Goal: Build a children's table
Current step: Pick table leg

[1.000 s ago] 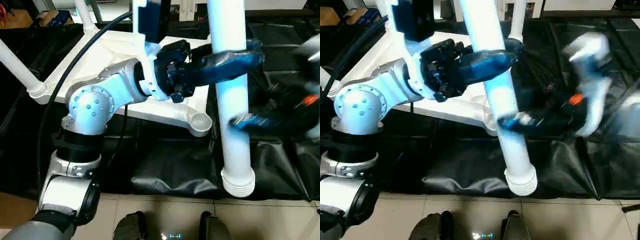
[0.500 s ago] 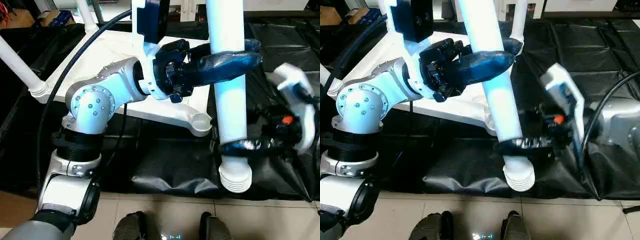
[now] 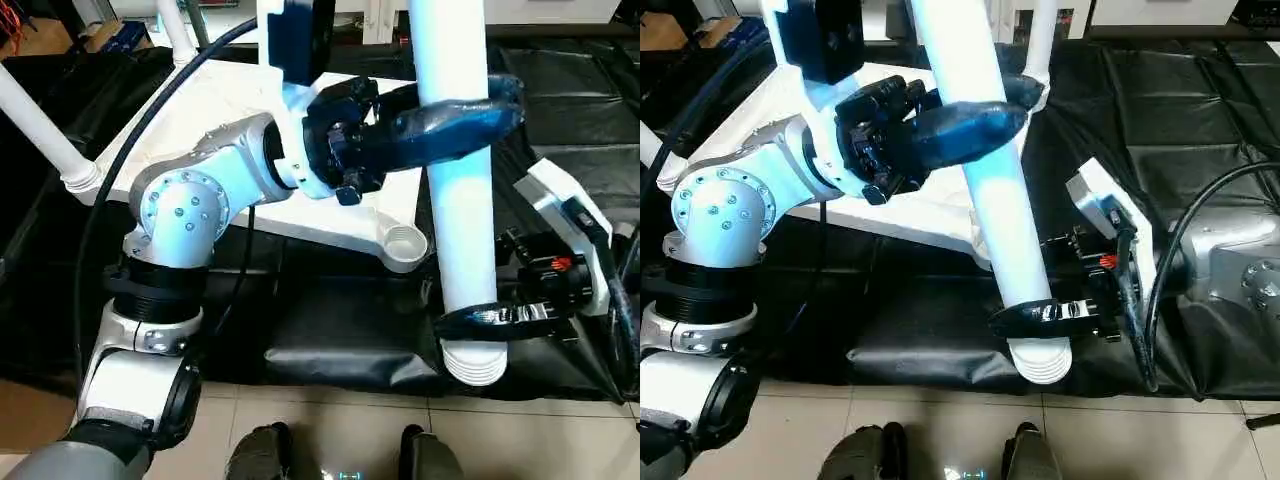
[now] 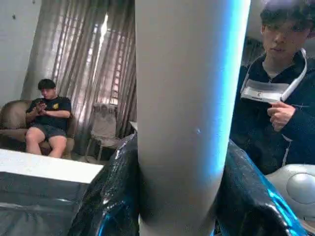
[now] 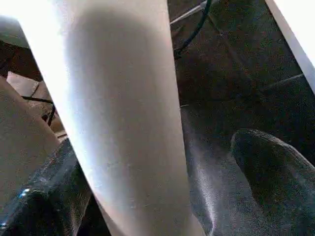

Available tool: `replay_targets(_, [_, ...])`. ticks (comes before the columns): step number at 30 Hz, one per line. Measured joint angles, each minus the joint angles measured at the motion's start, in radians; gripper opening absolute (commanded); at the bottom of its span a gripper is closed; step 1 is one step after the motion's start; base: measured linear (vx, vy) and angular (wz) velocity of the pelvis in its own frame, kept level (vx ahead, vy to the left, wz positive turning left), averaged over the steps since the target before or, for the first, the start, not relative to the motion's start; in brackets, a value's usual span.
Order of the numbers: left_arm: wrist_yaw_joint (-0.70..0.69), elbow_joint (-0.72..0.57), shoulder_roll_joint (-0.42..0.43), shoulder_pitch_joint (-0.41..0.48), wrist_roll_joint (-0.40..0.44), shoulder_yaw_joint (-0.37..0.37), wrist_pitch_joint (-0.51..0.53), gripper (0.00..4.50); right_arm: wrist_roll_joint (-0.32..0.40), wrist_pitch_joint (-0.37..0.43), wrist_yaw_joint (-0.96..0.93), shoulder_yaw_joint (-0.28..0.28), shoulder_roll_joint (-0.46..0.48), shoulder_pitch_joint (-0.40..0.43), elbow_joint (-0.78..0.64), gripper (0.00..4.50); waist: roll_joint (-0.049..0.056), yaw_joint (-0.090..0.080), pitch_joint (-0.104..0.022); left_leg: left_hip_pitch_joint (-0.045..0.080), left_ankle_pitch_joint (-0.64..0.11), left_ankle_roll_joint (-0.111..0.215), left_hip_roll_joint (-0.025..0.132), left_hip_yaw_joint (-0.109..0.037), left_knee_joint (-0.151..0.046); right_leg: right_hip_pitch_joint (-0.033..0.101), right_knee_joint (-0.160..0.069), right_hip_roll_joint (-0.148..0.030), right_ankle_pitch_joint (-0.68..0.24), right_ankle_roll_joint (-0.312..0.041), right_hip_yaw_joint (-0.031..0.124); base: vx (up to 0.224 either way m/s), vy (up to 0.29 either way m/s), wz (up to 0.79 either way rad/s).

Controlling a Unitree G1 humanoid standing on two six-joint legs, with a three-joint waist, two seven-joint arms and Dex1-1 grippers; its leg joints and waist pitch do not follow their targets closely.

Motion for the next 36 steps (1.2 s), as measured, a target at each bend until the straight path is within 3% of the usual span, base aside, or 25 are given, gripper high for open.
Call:
replay_targets(23, [-0.003,0.016,0.004,0.0,0.017,0.012,-0.002,1.7,-0.018,-0.011,0.035,0.005,0.001,0.005,-0.016,2.17,0.0,0.003,0.0,0.0,0.0,0.0,0.0,0.0,0.0,0.0,0.0,0.0,0.0,0.0,0.0,0.0,0.0,0.0])
replay_targets(32, [-0.006,0.02,0.01,0.0,0.017,0.019,0.007,1.7,-0.018,-0.028,0.024,0.002,0.022,0.018,-0.02,2.04,0.0,0.005,0.0,0.0,0.0,0.0,0.0,0.0,0.0,0.0,0.001,0.0,0.0,0.0,0.0,0.0,0.0,0.0])
replay_targets(36, [0.001,0.023,0.011,-0.002,0.019,0.04,0.001,1.7,-0.022,-0.05,-0.011,-0.024,0.061,0.024,-0.017,2.04,0.0,0.005,0.0,0.0,0.0,0.0,0.0,0.0,0.001,0.0,0.002,0.0,0.0,0.0,0.0,0.0,0.0,0.0])
